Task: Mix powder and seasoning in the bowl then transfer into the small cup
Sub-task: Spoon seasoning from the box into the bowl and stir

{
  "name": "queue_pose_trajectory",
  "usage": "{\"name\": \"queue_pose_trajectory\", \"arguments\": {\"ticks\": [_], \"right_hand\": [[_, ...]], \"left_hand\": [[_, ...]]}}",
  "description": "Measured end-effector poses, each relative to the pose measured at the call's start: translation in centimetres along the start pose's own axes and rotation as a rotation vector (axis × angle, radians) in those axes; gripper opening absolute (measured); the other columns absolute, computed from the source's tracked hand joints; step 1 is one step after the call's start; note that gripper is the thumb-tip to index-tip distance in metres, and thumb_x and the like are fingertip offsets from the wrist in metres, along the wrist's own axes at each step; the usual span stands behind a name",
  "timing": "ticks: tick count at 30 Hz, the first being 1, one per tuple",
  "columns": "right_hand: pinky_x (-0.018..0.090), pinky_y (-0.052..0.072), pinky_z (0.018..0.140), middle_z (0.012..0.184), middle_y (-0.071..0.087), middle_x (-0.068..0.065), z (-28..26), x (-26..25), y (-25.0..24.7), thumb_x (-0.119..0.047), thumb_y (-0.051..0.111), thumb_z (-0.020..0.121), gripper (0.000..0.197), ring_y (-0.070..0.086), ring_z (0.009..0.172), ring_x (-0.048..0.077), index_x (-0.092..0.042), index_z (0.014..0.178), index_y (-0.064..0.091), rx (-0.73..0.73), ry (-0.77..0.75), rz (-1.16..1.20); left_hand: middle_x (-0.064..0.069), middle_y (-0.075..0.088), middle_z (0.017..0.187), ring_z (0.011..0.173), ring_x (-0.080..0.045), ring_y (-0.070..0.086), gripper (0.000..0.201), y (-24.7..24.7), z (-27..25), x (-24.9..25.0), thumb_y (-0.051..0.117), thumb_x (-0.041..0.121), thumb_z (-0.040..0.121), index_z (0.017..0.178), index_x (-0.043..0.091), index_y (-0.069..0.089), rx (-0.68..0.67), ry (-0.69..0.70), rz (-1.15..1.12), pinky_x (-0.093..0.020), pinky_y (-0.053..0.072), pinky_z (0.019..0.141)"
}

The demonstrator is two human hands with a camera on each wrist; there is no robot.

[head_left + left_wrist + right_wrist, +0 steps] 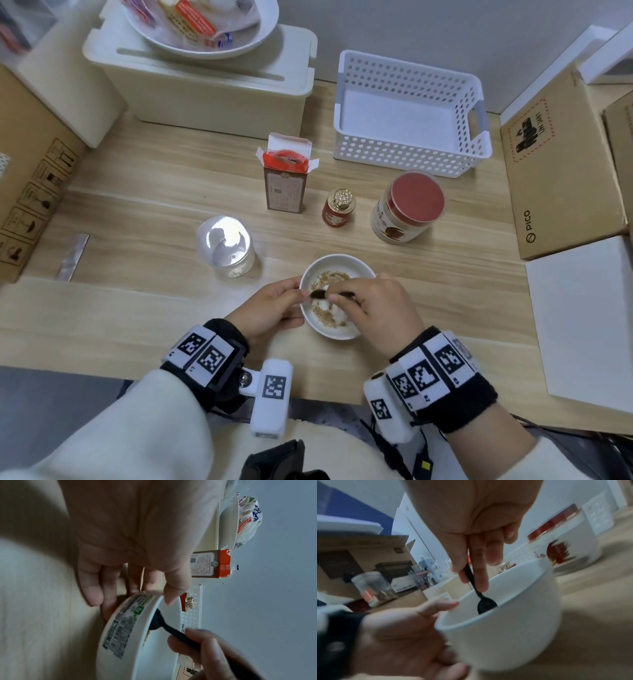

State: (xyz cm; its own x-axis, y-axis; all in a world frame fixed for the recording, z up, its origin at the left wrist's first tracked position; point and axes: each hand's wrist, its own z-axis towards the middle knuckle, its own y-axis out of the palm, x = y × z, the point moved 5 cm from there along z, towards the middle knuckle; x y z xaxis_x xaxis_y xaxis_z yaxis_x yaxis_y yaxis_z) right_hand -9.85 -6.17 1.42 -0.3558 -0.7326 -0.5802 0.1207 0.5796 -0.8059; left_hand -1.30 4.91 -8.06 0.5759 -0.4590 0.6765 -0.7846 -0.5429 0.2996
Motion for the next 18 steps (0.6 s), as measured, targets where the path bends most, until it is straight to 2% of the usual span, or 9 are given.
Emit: {"name": "queue_pose_trajectory", "arguments": {"ticks": [1, 2, 4, 7, 9, 12, 13, 16, 18], "right_hand": [[0.021, 0.029, 0.068, 0.068, 0.071, -0.003, 0.2, 0.4, -0.5, -0.034, 0.048, 0.087, 0.026, 0.055, 0.058, 0.007, -0.021, 0.083, 0.071, 0.055, 0.027, -0.036], [0.025, 0.03, 0.068, 0.071, 0.071, 0.0, 0.3, 0.9, -1.3, -0.03, 0.049, 0.088, 0.025, 0.06, 0.064, 0.016, -0.019, 0.085, 0.071, 0.097, 0.071, -0.083], [0.025, 0.028, 0.066, 0.072, 0.071, 0.002, 0.0, 1.6, -2.0, -0.028, 0.049, 0.091, 0.024, 0.061, 0.07, 0.023, -0.018, 0.085, 0.07, 0.047, 0.15, -0.142], [0.028, 0.036, 0.062, 0.07, 0.07, 0.0, -0.1, 0.7, -0.4, -0.03, 0.052, 0.091, 0.022, 0.059, 0.067, 0.018, -0.022, 0.086, 0.072, -0.152, 0.135, -0.035], [0.029, 0.042, 0.063, 0.072, 0.071, 0.0, 0.1, 0.4, 0.0, -0.029, 0.053, 0.09, 0.019, 0.059, 0.065, 0.017, -0.024, 0.09, 0.072, -0.09, 0.106, 0.006], [0.028, 0.036, 0.063, 0.075, 0.071, 0.003, 0.2, 1.9, -1.6, -0.026, 0.052, 0.092, 0.02, 0.06, 0.071, 0.024, -0.018, 0.093, 0.07, 0.059, 0.194, -0.055], [0.027, 0.035, 0.061, 0.073, 0.07, 0.003, 0.0, 2.3, -1.6, -0.025, 0.052, 0.092, 0.02, 0.059, 0.069, 0.022, -0.018, 0.091, 0.07, 0.03, 0.226, -0.05], [0.03, 0.047, 0.063, 0.072, 0.072, 0.001, -0.5, 1.5, -0.3, -0.027, 0.054, 0.09, 0.018, 0.06, 0.062, 0.017, -0.021, 0.09, 0.071, -0.115, 0.221, 0.079], [0.032, 0.049, 0.065, 0.073, 0.072, 0.002, -0.4, 1.9, -0.5, -0.027, 0.054, 0.09, 0.018, 0.062, 0.064, 0.019, -0.021, 0.092, 0.071, -0.033, 0.237, 0.076]], "left_hand": [[0.0, 0.066, 0.099, 0.095, -0.014, 0.06, 0.025, 0.0, 0.0, 0.0, 0.043, 0.014, 0.096, 0.111, 0.026, 0.059, 0.003, -0.003, -0.005, -0.039, 0.04, 0.104], [0.0, 0.066, 0.099, 0.095, -0.015, 0.06, 0.025, -0.1, 0.0, 0.0, 0.043, 0.014, 0.096, 0.11, 0.026, 0.059, 0.005, -0.007, -0.006, -0.04, 0.04, 0.104], [0.001, 0.066, 0.098, 0.094, -0.014, 0.06, 0.025, -0.1, 0.1, 0.0, 0.043, 0.014, 0.096, 0.11, 0.027, 0.059, 0.006, -0.004, 0.0, -0.04, 0.039, 0.105], [0.003, 0.067, 0.093, 0.088, -0.011, 0.06, 0.025, 0.0, 0.0, 0.0, 0.043, 0.015, 0.096, 0.108, 0.029, 0.06, 0.006, 0.0, 0.005, -0.04, 0.039, 0.104], [0.003, 0.066, 0.094, 0.09, -0.012, 0.06, 0.025, 0.0, 0.1, 0.0, 0.043, 0.015, 0.095, 0.108, 0.029, 0.06, 0.005, 0.004, 0.002, -0.041, 0.039, 0.105], [0.003, 0.066, 0.098, 0.092, -0.012, 0.06, 0.026, -0.2, 0.1, -0.1, 0.043, 0.015, 0.095, 0.11, 0.03, 0.058, -0.002, -0.004, -0.007, -0.041, 0.038, 0.106], [0.003, 0.066, 0.099, 0.094, -0.012, 0.06, 0.025, -0.2, 0.1, -0.1, 0.044, 0.016, 0.095, 0.111, 0.03, 0.058, -0.01, 0.0, -0.013, -0.041, 0.038, 0.107], [0.002, 0.067, 0.102, 0.098, -0.013, 0.06, 0.025, 0.0, 0.1, -0.2, 0.051, 0.021, 0.092, 0.114, 0.03, 0.057, -0.034, 0.013, -0.023, -0.041, 0.038, 0.107], [0.003, 0.067, 0.102, 0.098, -0.012, 0.06, 0.026, 0.0, 0.1, -0.2, 0.053, 0.023, 0.089, 0.114, 0.031, 0.057, -0.036, 0.016, -0.029, -0.04, 0.038, 0.107]]}}
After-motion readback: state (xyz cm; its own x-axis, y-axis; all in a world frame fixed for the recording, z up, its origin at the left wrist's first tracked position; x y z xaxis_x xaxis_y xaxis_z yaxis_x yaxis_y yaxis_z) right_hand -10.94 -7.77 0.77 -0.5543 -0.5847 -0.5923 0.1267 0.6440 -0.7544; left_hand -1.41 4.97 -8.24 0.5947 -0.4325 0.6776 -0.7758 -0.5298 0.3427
